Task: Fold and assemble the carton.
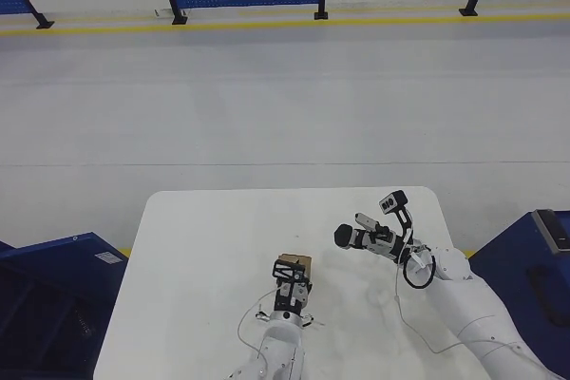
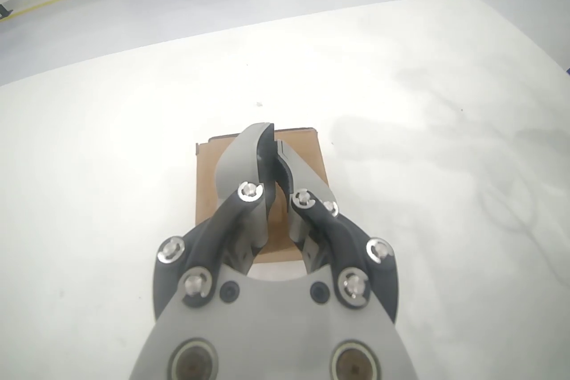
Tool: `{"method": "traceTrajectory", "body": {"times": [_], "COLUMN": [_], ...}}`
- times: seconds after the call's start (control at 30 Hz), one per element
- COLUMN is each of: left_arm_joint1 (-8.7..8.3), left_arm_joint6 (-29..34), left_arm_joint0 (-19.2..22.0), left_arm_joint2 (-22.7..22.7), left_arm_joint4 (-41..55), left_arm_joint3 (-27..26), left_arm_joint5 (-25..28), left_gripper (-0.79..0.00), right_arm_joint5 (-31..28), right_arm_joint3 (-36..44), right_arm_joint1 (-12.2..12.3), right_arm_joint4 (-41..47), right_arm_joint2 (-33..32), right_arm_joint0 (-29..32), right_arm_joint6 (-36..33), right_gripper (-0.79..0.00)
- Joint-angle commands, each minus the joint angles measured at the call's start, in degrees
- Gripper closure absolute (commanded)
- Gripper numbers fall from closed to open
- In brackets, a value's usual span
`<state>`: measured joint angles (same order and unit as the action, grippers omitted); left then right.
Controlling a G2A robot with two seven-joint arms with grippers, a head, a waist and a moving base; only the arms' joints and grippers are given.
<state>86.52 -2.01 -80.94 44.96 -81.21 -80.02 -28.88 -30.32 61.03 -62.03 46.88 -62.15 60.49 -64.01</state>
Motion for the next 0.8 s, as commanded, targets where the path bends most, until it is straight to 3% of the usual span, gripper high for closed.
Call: {"method": "traceTrajectory", "body": {"times": [0.0,0.2,0.4,0.63,0.77], "left_arm_joint1": [-0.06,0.45,0.74,1.29,1.57], "left_arm_joint6": [-0.7,2.4,-0.8,2.7,0.3], "left_arm_joint0": [-0.7,0.7,-0.6,1.1,0.4], "left_arm_joint2": [0.3,0.4,0.8,0.8,0.8], "left_arm_joint4": [-0.2,-0.7,-0.1,-1.0,-0.2], "left_arm_joint3": [-0.5,1.7,-0.1,2.4,1.3], "left_arm_joint5": [0.3,0.2,0.2,0.3,0.5], "left_gripper": [0.000,0.000,0.000,0.000,0.000], "right_arm_joint5": [0.0,0.0,0.0,0.0,0.0], "right_arm_joint3": [0.0,0.0,0.0,0.0,0.0], "right_arm_joint1": [0.0,0.0,0.0,0.0,0.0], "right_arm_joint4": [0.0,0.0,0.0,0.0,0.0], "right_arm_joint2": [0.0,0.0,0.0,0.0,0.0], "right_arm_joint0": [0.0,0.0,0.0,0.0,0.0], "right_arm_joint6": [0.0,0.0,0.0,0.0,0.0], "right_gripper": [-0.785,-0.785,-0.785,-0.785,-0.785]}}
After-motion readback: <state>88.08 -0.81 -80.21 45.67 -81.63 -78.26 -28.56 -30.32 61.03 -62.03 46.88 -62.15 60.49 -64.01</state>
